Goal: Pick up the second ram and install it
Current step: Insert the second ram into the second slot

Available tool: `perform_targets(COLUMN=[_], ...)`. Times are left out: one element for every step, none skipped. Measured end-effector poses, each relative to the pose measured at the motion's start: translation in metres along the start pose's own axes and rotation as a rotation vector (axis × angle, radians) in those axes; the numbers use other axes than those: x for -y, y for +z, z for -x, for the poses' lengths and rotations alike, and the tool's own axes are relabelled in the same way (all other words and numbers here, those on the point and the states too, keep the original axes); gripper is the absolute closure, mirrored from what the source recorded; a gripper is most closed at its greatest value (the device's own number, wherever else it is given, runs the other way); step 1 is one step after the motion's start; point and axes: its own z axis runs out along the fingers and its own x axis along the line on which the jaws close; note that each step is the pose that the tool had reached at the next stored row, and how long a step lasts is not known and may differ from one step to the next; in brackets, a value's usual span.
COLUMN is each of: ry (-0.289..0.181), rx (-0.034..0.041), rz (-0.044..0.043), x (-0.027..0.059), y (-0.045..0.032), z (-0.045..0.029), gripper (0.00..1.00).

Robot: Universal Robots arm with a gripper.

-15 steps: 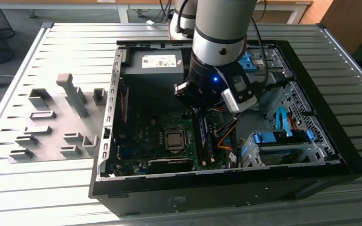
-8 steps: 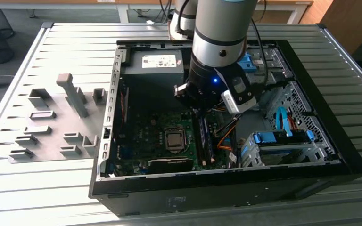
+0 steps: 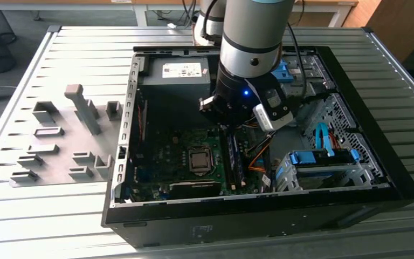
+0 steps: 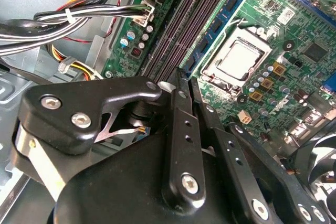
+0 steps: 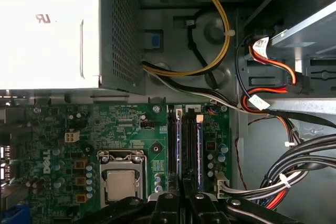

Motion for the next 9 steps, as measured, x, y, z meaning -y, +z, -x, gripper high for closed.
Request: perform_targets(ry=[0.0, 0.0, 0.0, 0.0, 0.0, 0.0, 0.0, 0.0, 0.0], rx=[0.0, 0.0001, 0.0, 0.0, 0.0, 0.0001, 0.0, 0.0001, 0.0001], rz=[0.0002, 0.0003, 0.0001, 0.0, 0.0001, 0.0001, 0.0001, 0.0003, 0.0003], x=[0.0, 0.0001, 0.0005, 0.0011, 0.0018, 0.0026, 0.0034, 0.0037, 0.0039], y=[0.0003, 0.0007, 0.0009, 0.0012, 0.0015, 0.0019, 0.0024, 0.0032, 0.0043], z=[0.0, 0.0, 0.0, 0.0001, 0.0001, 0.0002, 0.0001, 0.0001, 0.0001], gripper=[0.86, 0.86, 0.86, 0.86, 0.86, 0.86, 0.86, 0.86, 0.86])
